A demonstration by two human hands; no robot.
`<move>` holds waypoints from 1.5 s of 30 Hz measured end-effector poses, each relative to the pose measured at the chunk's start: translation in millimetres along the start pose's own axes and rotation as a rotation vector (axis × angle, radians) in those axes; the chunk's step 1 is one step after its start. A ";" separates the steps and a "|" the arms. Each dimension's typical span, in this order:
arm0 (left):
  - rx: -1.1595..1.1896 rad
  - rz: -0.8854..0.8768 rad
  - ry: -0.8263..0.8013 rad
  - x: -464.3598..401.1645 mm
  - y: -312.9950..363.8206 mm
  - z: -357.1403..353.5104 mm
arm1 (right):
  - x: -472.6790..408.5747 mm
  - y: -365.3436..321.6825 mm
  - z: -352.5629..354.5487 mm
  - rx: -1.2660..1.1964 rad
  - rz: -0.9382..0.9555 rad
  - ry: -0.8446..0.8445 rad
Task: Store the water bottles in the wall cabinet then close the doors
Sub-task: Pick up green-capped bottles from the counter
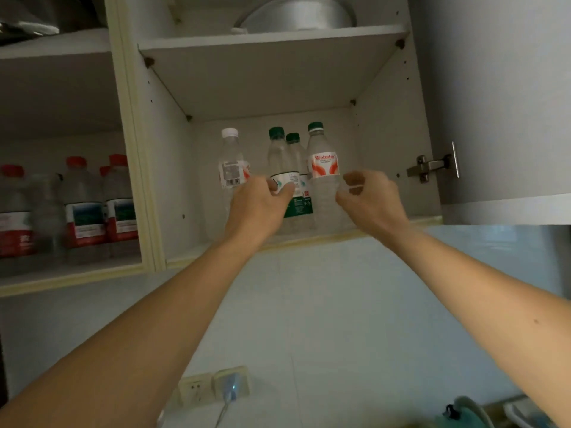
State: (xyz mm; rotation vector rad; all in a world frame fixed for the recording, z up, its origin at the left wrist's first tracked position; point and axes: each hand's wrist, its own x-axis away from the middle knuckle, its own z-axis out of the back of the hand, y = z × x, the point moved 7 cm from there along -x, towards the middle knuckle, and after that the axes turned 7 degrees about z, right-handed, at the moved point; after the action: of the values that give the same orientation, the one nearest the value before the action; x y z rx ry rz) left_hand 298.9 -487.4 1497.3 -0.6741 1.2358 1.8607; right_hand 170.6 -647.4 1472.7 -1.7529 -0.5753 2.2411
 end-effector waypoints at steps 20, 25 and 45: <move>0.158 0.351 -0.418 259.8 -164.3 -54.7 | 324.8 64.4 -61.2 -0.081 -0.415 -0.541; 0.096 0.519 -0.609 361.4 -217.2 -112.9 | 417.4 122.1 -62.8 -0.036 -0.603 -0.588; 0.017 0.961 -1.004 526.5 -292.0 -276.9 | 597.3 288.4 -110.2 -0.042 -1.137 -0.995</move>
State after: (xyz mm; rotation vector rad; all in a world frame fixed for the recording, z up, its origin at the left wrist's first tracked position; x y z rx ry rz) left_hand 255.3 -512.4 836.6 0.9871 0.8793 2.3875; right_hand 141.6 -637.7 801.0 0.0223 -1.3287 1.9479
